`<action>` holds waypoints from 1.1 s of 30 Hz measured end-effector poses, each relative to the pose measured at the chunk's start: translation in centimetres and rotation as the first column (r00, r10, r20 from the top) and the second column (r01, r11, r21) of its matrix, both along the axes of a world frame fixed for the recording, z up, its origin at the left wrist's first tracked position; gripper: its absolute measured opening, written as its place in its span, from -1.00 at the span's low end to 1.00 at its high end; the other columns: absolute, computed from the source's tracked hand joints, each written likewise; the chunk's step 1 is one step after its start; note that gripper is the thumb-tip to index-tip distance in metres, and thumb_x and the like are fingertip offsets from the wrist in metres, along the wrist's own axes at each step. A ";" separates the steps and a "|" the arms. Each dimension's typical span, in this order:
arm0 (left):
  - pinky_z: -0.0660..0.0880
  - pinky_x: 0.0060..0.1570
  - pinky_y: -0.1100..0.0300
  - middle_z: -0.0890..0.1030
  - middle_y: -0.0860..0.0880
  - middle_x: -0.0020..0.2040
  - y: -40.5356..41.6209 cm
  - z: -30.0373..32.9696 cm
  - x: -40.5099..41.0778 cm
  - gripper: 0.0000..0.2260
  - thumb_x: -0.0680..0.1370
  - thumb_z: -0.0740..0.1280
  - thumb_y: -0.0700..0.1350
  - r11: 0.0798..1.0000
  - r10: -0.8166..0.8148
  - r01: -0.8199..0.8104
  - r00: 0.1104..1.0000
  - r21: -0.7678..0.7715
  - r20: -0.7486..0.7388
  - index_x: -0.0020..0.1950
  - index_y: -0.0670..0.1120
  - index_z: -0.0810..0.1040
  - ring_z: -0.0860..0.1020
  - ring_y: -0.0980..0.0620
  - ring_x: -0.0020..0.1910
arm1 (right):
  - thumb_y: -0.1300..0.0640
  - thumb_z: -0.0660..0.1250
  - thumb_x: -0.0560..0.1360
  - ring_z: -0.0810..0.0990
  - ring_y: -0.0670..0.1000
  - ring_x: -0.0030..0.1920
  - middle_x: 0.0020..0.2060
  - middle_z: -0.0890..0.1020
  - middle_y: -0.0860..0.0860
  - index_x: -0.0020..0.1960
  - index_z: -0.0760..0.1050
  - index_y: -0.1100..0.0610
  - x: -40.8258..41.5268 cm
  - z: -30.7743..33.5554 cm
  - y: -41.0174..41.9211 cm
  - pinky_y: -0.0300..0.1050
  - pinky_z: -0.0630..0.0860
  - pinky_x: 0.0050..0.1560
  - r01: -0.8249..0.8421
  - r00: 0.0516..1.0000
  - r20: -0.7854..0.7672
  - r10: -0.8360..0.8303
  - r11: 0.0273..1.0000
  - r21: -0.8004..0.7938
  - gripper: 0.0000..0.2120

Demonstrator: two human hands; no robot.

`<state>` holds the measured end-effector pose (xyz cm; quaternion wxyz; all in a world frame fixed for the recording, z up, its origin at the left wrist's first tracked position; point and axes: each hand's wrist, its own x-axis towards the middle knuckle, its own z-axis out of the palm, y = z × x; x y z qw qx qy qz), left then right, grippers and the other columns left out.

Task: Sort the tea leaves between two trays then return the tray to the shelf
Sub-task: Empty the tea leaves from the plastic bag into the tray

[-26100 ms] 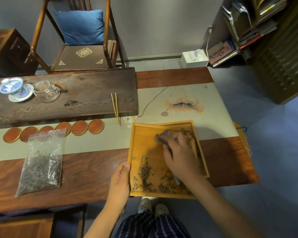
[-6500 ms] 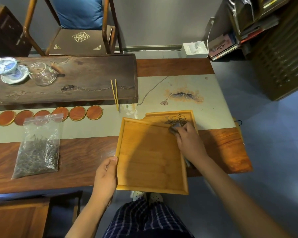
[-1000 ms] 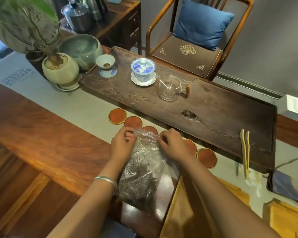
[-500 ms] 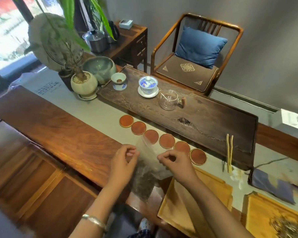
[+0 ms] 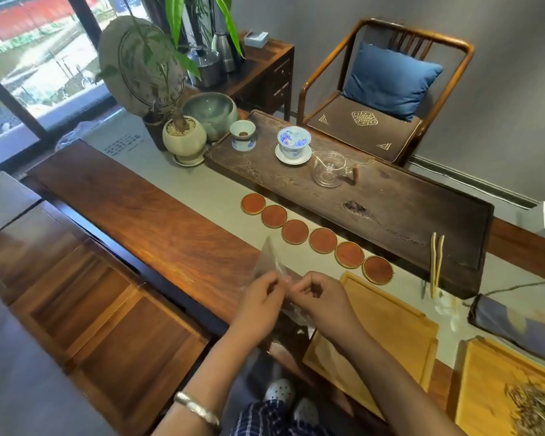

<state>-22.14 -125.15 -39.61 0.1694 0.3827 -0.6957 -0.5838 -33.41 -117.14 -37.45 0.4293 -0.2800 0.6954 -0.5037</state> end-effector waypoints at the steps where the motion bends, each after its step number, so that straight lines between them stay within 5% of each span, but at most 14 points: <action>1: 0.41 -0.31 0.43 0.56 0.00 -0.28 0.1 0.2 0.0 -0.76 0.63 0.18 -0.16 1.000 0.002 -0.002 1.000 0.006 -0.020 -0.17 -0.15 0.54 0.52 0.23 -0.33 | 0.20 0.46 0.41 0.56 -0.06 -0.32 -0.37 0.60 0.05 -0.25 0.55 0.20 0.1 0.1 0.1 -0.24 0.50 -0.27 0.010 0.999 0.045 -0.009 1.000 -0.010 -0.88; 4: 0.41 -0.27 0.40 0.54 0.07 -0.32 0.0 0.6 0.0 -0.71 0.64 0.16 -0.19 1.000 0.006 -0.003 0.997 0.030 -0.079 -0.24 -0.07 0.53 0.50 0.23 -0.32 | 0.18 0.40 0.47 0.55 0.06 -0.23 -0.25 0.57 0.26 -0.17 0.47 0.27 0.3 0.1 0.3 -0.07 0.47 -0.16 0.011 0.990 0.141 -0.009 1.000 -0.016 -0.82; 8: 0.47 -0.17 0.31 0.60 0.03 -0.26 0.0 0.9 0.1 -0.73 0.65 0.13 -0.23 0.994 -0.056 0.065 0.993 0.087 -0.108 -0.15 -0.20 0.57 0.55 0.15 -0.24 | 0.13 0.22 0.58 0.50 0.08 -0.17 -0.22 0.53 0.16 -0.11 0.47 0.30 0.3 -0.2 0.1 -0.05 0.42 -0.09 -0.064 0.971 0.231 0.055 0.997 0.032 -0.77; 10: 0.45 -0.17 0.33 0.59 0.05 -0.27 0.1 1.1 0.3 -0.73 0.65 0.13 -0.24 0.993 -0.086 0.093 0.992 0.074 -0.089 -0.14 -0.21 0.57 0.54 0.16 -0.25 | 0.08 0.15 0.61 0.52 0.06 -0.19 -0.23 0.55 0.15 -0.06 0.50 0.33 0.1 -0.1 -0.2 -0.03 0.45 -0.11 -0.117 0.981 0.162 0.106 0.991 0.060 -0.67; 14: 0.47 -0.11 0.16 0.62 -0.27 -0.14 0.0 0.8 0.4 -0.75 0.64 0.14 -0.24 0.997 -0.077 0.079 0.993 0.019 -0.084 -0.03 -0.30 0.59 0.55 -0.03 -0.19 | -0.11 0.18 0.57 0.54 -0.03 -0.27 -0.33 0.56 0.07 -0.20 0.54 0.14 0.4 0.2 -0.4 -0.06 0.50 -0.21 -0.194 0.980 -0.030 0.195 0.980 0.046 -0.63; 17: 0.48 -0.10 0.01 0.59 -0.22 -0.21 0.0 0.8 0.4 -0.73 0.65 0.12 -0.23 0.994 -0.064 0.071 0.994 0.080 -0.089 -0.03 -0.32 0.56 0.53 -0.13 -0.23 | 0.05 0.19 0.60 0.53 0.00 -0.30 -0.35 0.54 0.14 -0.13 0.51 0.27 0.5 0.2 -0.6 -0.05 0.51 -0.23 -0.160 0.987 0.004 0.160 0.987 0.005 -0.69; 20: 0.46 -0.17 0.18 0.55 -0.14 -0.24 -0.4 0.8 0.6 -0.73 0.65 0.10 -0.25 0.991 -0.050 0.061 0.994 0.116 -0.092 -0.08 -0.35 0.53 0.50 -0.01 -0.25 | 0.14 0.17 0.60 0.50 0.02 -0.29 -0.34 0.51 0.13 -0.15 0.48 0.32 0.6 0.1 -0.6 -0.06 0.47 -0.20 -0.145 0.989 0.040 0.145 0.989 -0.006 -0.72; 25: 0.43 -0.21 0.37 0.58 0.02 -0.27 -0.4 1.2 0.3 -0.72 0.62 0.18 -0.25 0.999 -0.040 0.040 0.999 0.007 -0.036 -0.20 -0.05 0.59 0.52 0.19 -0.27 | 0.24 0.13 0.57 0.45 -0.09 -0.39 -0.46 0.48 -0.03 -0.33 0.42 0.12 0.9 -0.2 -0.8 -0.18 0.41 -0.30 -0.040 0.999 0.020 0.040 0.999 0.021 -0.69; 29: 0.45 -0.24 0.34 0.60 0.02 -0.30 -0.3 1.1 0.0 -0.72 0.62 0.18 -0.22 1.000 -0.027 0.027 1.000 -0.004 -0.003 -0.20 -0.10 0.60 0.54 0.17 -0.31 | 0.26 0.10 0.55 0.41 -0.07 -0.41 -0.47 0.45 0.00 -0.33 0.40 0.15 1.3 -0.4 -1.1 -0.20 0.35 -0.37 0.050 0.998 0.027 -0.050 0.999 -0.005 -0.71; 33: 0.56 -0.26 0.23 0.67 0.01 -0.31 -1.4 1.0 0.6 -0.70 0.64 0.13 -0.17 0.964 0.184 -0.174 0.982 0.202 -0.033 -0.19 -0.09 0.58 0.64 0.08 -0.26 | 0.30 0.08 0.53 0.40 -0.04 -0.45 -0.53 0.41 0.00 -0.34 0.35 0.18 -0.3 -0.5 -0.9 -0.19 0.41 -0.39 0.343 0.894 0.320 -0.314 0.939 -0.036 -0.72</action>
